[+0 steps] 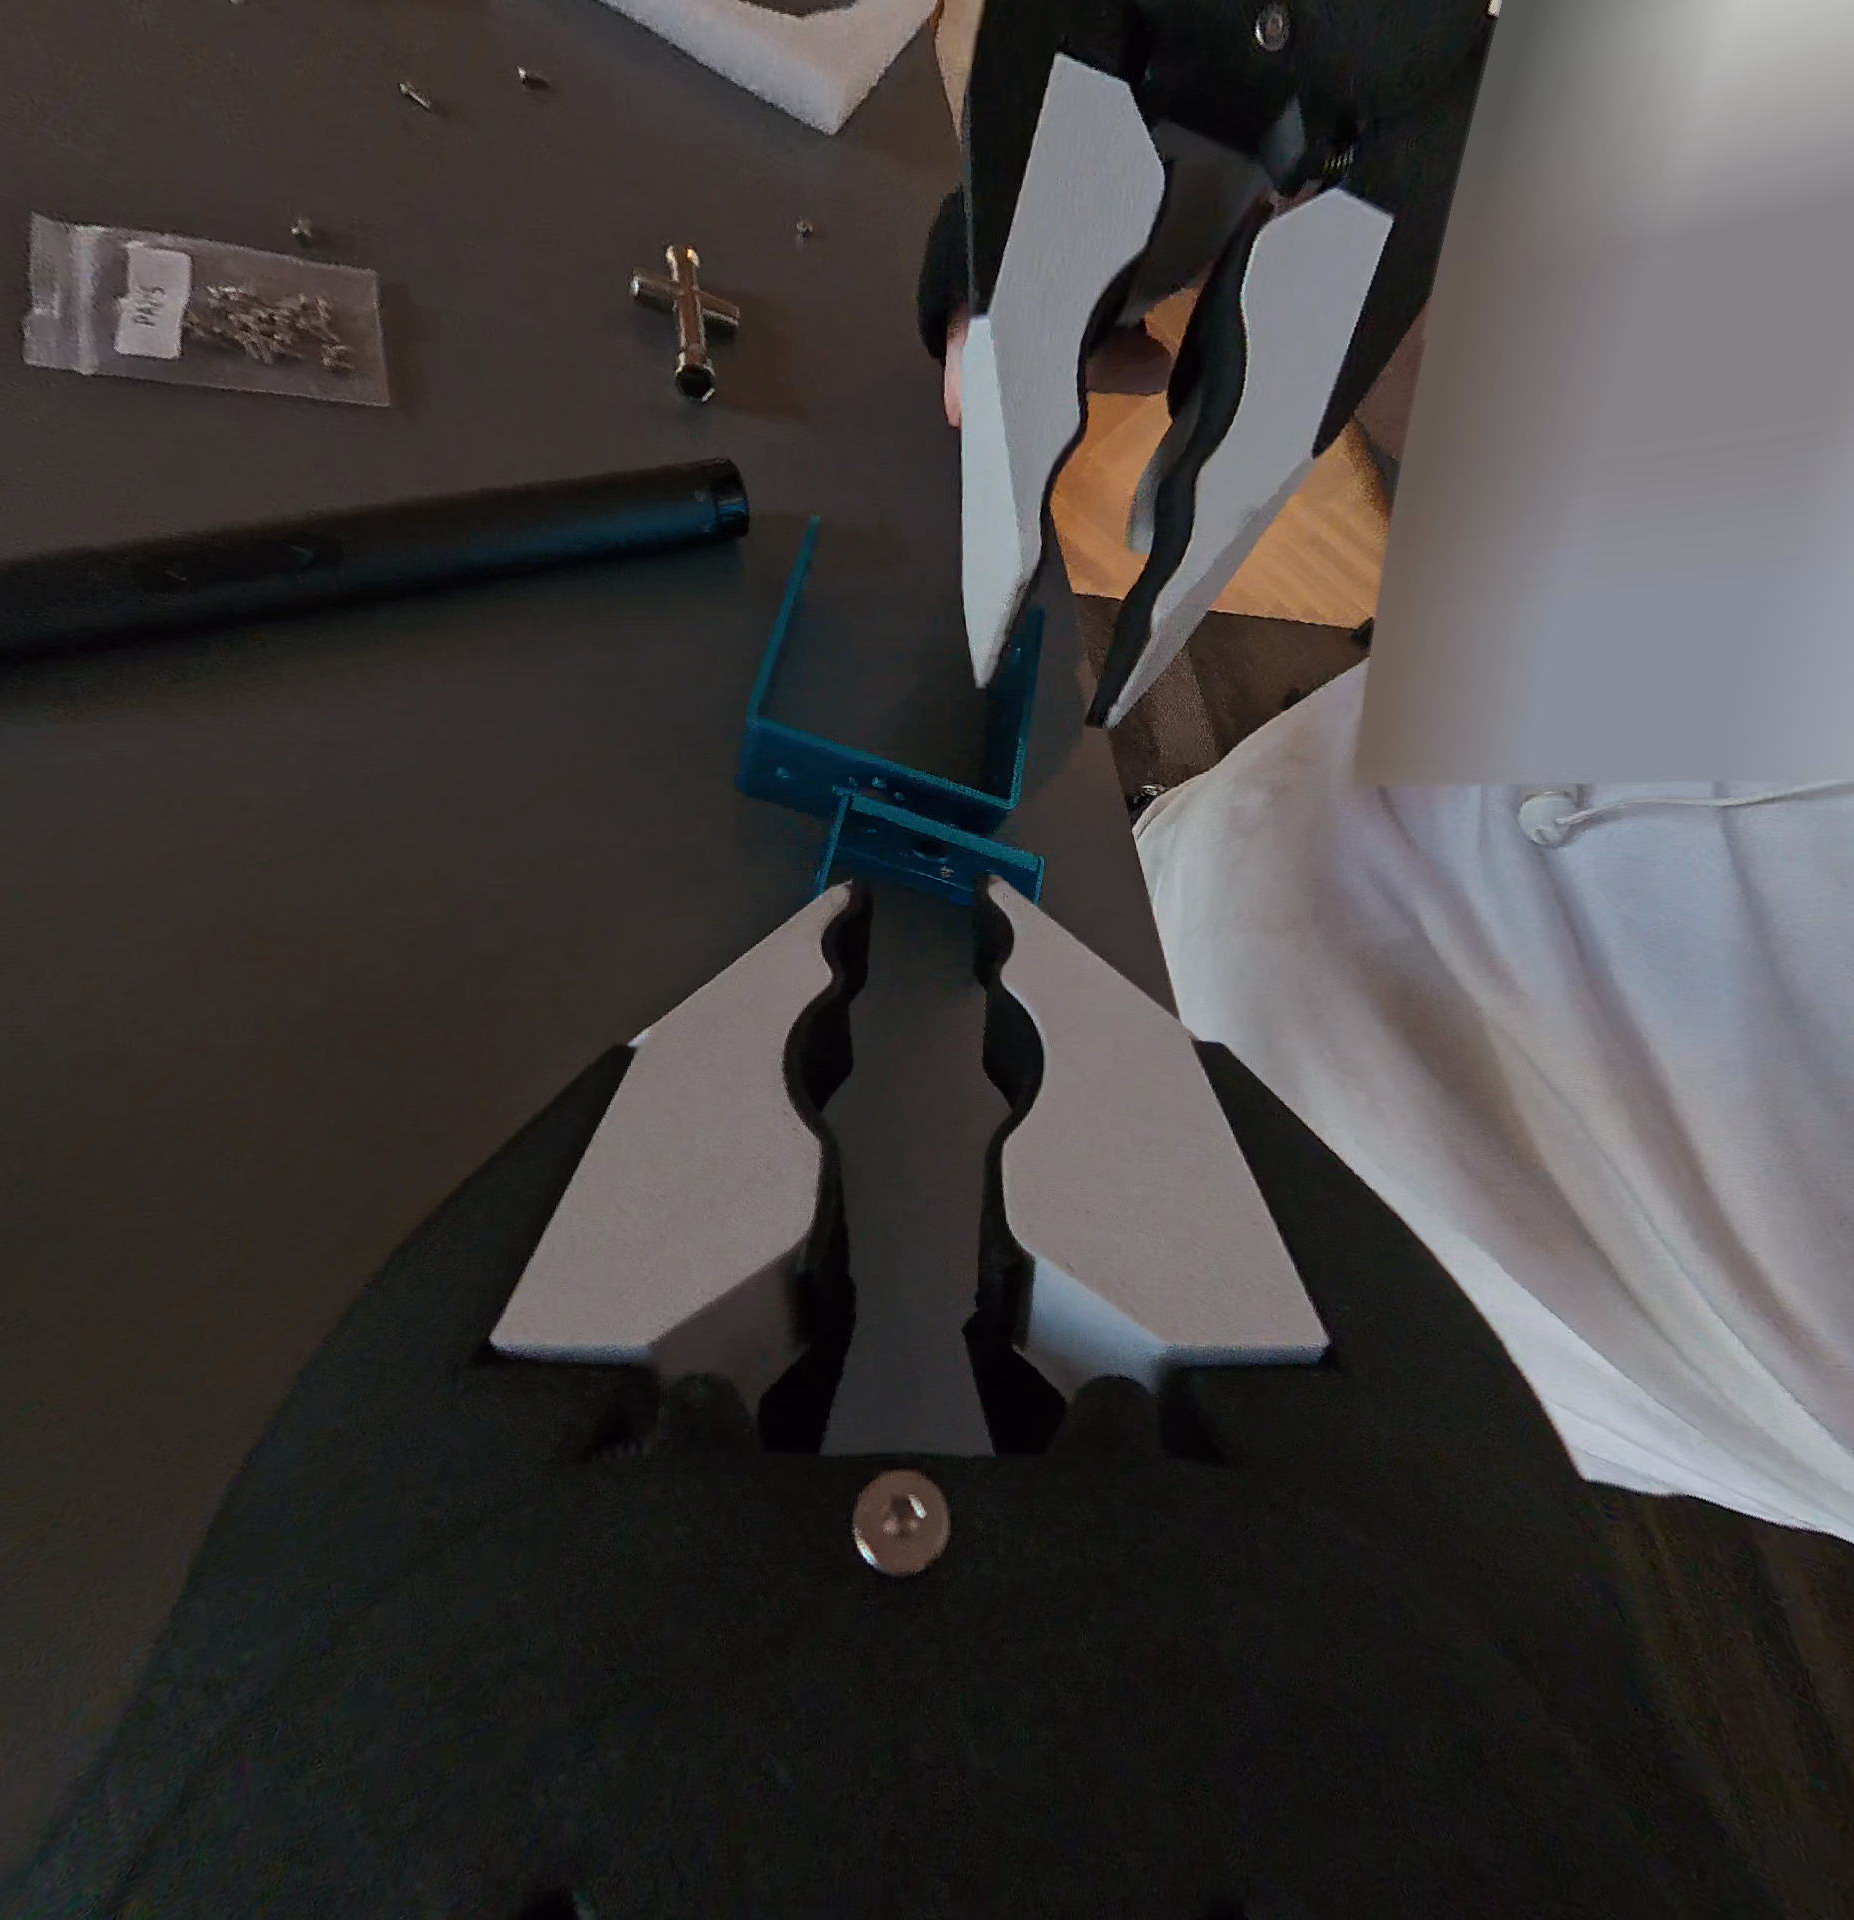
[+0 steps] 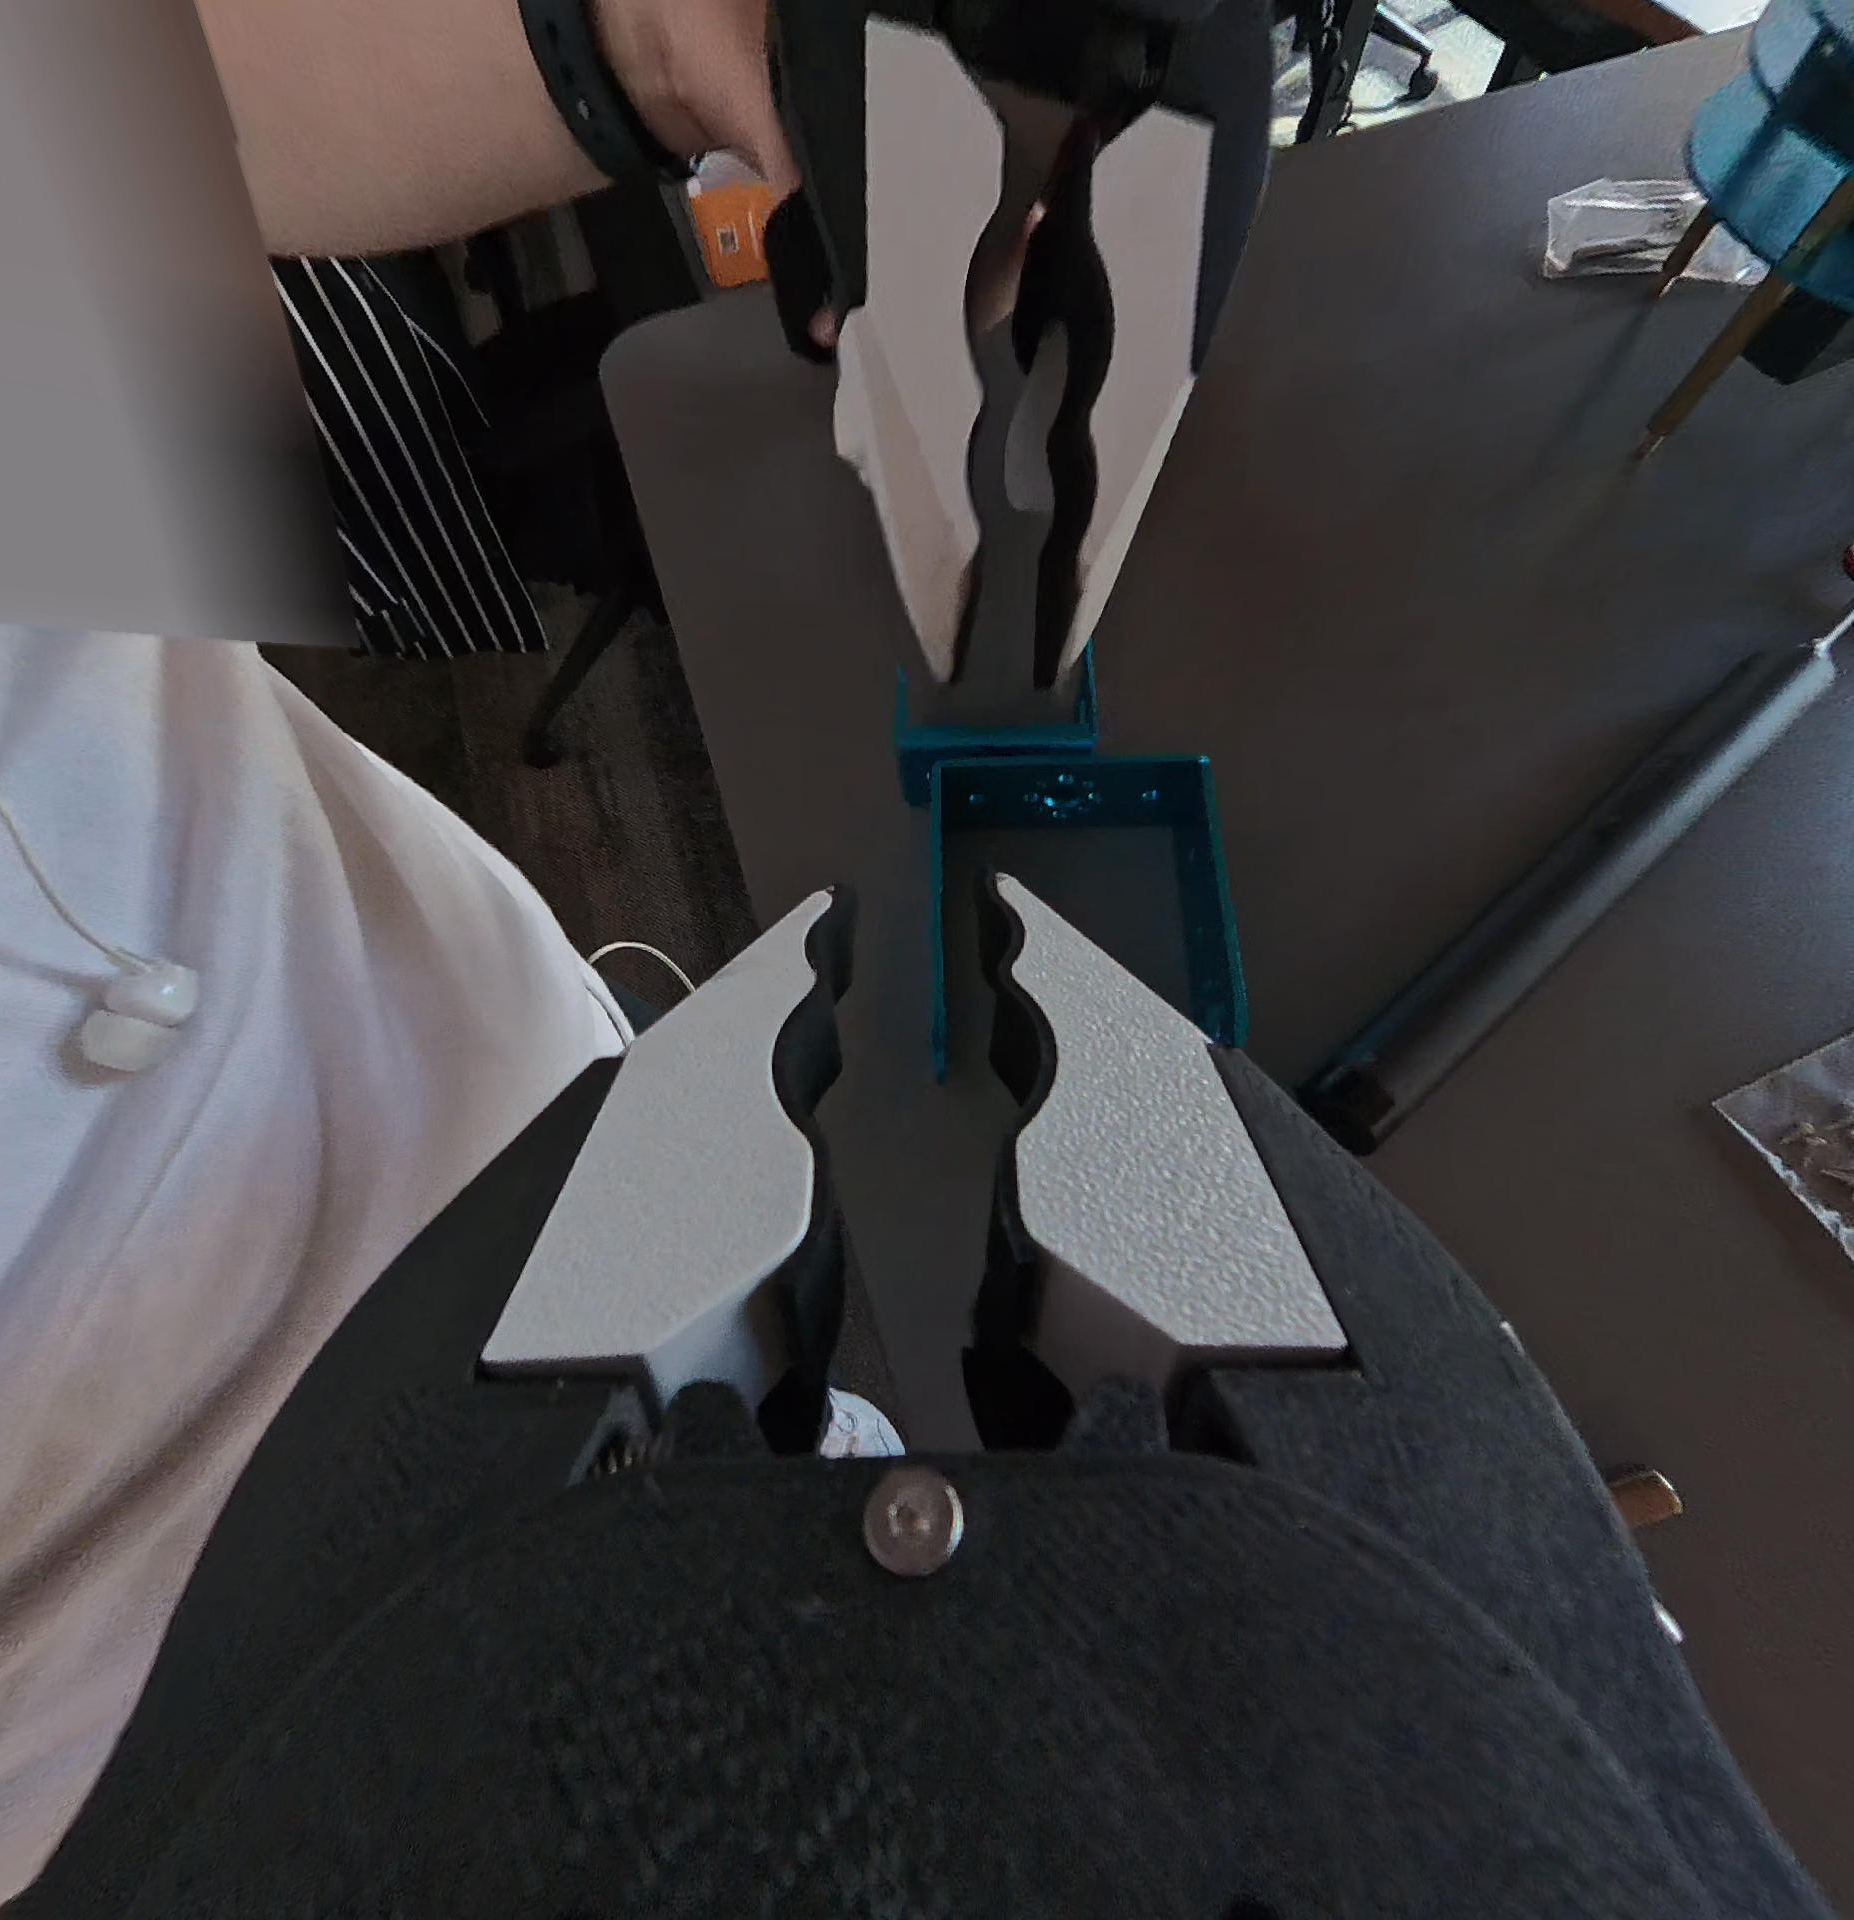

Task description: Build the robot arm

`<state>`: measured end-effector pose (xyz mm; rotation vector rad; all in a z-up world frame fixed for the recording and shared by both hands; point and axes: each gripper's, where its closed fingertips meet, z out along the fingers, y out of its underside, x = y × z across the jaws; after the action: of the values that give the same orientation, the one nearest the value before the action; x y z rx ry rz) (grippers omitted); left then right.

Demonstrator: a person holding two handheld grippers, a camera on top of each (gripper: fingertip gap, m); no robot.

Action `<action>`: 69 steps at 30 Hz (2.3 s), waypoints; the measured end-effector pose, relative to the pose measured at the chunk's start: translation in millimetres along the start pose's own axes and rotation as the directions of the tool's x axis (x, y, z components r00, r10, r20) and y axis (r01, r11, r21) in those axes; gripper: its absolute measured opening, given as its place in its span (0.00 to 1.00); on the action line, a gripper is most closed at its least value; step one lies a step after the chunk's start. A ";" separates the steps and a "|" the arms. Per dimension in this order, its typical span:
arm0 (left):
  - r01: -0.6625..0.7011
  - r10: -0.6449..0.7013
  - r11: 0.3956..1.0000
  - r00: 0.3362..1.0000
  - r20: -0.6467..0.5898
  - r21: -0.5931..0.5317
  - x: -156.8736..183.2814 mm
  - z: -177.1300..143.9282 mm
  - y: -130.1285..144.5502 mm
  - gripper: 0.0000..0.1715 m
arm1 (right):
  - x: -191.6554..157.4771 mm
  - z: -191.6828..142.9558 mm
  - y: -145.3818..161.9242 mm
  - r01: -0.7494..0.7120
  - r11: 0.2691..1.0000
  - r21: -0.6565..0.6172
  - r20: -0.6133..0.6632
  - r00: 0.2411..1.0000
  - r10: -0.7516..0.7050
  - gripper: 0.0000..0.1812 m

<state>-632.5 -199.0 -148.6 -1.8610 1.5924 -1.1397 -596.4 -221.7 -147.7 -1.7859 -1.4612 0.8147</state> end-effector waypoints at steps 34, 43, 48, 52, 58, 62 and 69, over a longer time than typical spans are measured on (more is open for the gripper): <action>-0.118 0.120 0.991 0.992 0.030 -0.058 17.7 18.1 13.5 0.01 | -5.0 0.3 12.6 0.040 0.999 -0.015 -0.052 0.998 -0.041 0.01; -0.207 0.213 0.976 0.973 0.093 -0.068 15.8 11.3 2.0 0.00 | -2.5 -8.5 12.8 0.101 0.990 0.094 -0.095 0.991 -0.092 0.01; -0.378 0.386 0.923 0.908 0.166 -0.078 25.1 -6.6 -32.7 0.00 | -4.9 -33.6 -13.0 0.121 0.950 0.287 -0.059 0.992 -0.108 0.00; -0.517 0.516 0.854 0.830 0.212 -0.059 39.7 -23.6 -74.3 0.00 | 3.1 -66.4 -41.2 0.113 0.894 0.434 -0.007 0.992 -0.123 0.00; -0.623 0.619 0.778 0.734 0.278 -0.087 50.5 -39.4 -110.7 0.00 | 10.9 -97.4 -72.2 0.185 0.853 0.488 -0.020 0.979 -0.201 0.00; -0.630 0.631 0.769 0.722 0.285 -0.107 47.3 -43.1 -118.4 0.00 | 8.7 -97.5 -76.9 0.219 0.841 0.495 -0.029 0.971 -0.236 0.00; -0.628 0.645 0.763 0.721 0.255 -0.155 44.4 -37.3 -120.7 0.00 | 13.3 -96.1 -76.1 0.223 0.833 0.507 -0.047 0.972 -0.232 0.00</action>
<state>-590.9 -205.4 -21.5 -1.2420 1.8723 -0.4806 -558.5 -209.3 -31.0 -1.1839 -1.2818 0.9815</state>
